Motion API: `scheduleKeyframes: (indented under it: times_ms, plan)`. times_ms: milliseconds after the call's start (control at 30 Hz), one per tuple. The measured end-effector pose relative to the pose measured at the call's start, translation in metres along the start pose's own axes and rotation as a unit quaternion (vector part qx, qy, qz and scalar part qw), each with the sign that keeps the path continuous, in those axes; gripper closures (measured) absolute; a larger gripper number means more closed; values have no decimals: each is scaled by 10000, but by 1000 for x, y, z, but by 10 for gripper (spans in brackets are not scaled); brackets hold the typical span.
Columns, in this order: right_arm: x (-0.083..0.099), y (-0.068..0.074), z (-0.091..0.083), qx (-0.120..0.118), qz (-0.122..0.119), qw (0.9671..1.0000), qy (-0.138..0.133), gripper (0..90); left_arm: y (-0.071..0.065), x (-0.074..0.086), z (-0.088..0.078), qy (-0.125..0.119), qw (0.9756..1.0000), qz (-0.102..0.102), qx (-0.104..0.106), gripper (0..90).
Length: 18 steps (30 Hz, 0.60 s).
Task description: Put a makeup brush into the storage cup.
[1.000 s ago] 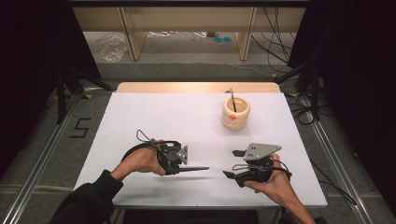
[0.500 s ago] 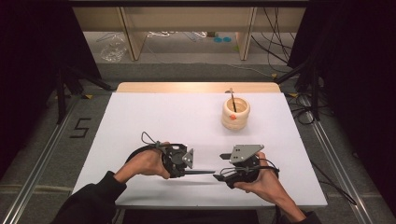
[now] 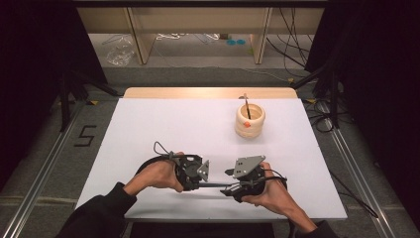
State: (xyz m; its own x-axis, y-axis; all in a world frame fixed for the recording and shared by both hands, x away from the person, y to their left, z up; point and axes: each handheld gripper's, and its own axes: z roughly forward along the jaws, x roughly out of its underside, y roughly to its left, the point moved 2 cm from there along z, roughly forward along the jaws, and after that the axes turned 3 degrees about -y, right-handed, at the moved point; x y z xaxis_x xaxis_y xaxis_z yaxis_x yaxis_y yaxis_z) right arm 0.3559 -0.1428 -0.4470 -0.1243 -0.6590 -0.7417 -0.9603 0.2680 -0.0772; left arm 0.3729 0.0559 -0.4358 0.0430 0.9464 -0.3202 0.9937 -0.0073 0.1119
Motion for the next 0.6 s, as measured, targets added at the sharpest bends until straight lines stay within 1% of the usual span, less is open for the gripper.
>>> scheduleKeyframes:
  times_ms: [133, 200, 267, 400, 500, 600]
  plan:
    - [-1, 1, 3, -42, -74, 10000, 50, 434, -1, -1, 0, -29, 10000, 58, 37, 784]
    - [-2, 1, 5, -131, -120, 9998, 87, 465, -1, -3, 0, -72, 9999, 95, 48, 784]
    - [-2, 2, 7, -176, -168, 9996, 142, 495, -1, -3, 1, -44, 9999, 118, 62, 784]
    - [-3, 2, 11, -229, -305, 9990, 251, 540, -2, -4, 1, -80, 9999, 95, 73, 784]
    - [-4, 2, 13, -284, -311, 9987, 293, 584, -1, -5, 1, -63, 9999, 122, 56, 784]
    - [-5, 2, 16, -335, -378, 9981, 350, 623, -2, -6, 3, -65, 9999, 130, 84, 783]
